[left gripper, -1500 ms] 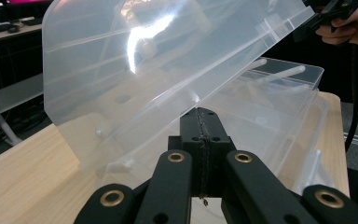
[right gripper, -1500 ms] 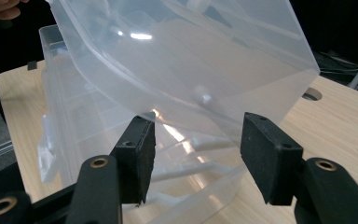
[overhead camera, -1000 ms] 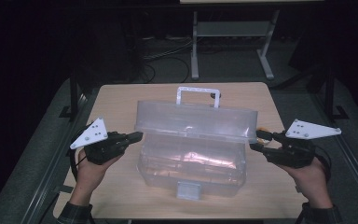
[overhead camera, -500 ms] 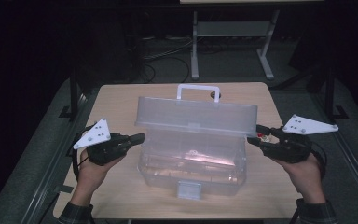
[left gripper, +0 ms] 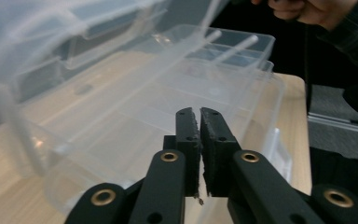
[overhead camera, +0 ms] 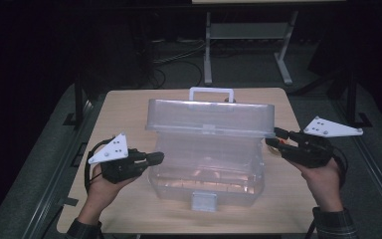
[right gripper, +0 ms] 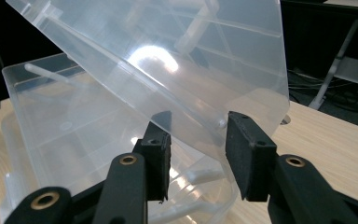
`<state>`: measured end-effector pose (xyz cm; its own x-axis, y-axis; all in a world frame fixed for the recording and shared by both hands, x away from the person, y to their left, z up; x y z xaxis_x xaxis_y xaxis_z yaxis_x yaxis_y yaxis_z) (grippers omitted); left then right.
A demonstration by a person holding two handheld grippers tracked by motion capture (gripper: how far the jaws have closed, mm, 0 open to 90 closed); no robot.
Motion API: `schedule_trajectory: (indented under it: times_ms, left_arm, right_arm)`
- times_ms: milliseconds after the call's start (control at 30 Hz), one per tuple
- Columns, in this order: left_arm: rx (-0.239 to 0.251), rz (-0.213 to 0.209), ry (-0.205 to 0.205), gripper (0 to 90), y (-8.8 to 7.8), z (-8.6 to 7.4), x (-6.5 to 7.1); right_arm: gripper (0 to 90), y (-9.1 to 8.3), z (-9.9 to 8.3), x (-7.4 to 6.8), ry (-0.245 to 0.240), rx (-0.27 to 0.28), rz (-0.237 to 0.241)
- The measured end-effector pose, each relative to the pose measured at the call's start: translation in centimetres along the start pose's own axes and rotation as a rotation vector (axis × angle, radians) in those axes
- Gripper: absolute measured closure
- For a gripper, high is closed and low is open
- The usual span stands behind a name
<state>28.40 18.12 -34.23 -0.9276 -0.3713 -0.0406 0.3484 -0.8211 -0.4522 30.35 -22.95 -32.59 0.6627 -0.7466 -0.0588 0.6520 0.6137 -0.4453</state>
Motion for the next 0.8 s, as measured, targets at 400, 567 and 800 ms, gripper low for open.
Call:
schedule_trajectory:
  times_ms: [400,567,800]
  left_arm:
    - [-0.088,-0.106,0.035,64.0,2.3,0.2,2.5]
    - [-0.121,-0.153,0.033,62.4,3.5,-0.2,3.4]
    - [-0.169,-0.181,0.033,61.1,4.9,-0.9,3.9]
  right_arm:
    - [61.3,0.2,0.5,0.5,0.017,0.004,0.003]
    - [61.3,0.3,0.6,0.6,0.022,0.003,0.007]
    - [61.3,0.3,0.6,0.7,0.019,0.003,0.010]
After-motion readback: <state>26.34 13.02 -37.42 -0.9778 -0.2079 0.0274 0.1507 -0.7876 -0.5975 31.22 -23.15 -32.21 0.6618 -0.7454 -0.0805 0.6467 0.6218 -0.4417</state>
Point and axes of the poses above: each handheld gripper's, and its own axes: y roughly forward along the jaws, z roughly out of its top, x roughly to its right, the point moved 4 cm from there along y, roughly forward along the jaws, and after that the axes turned 5 degrees about -x, right-handed, at the moved point
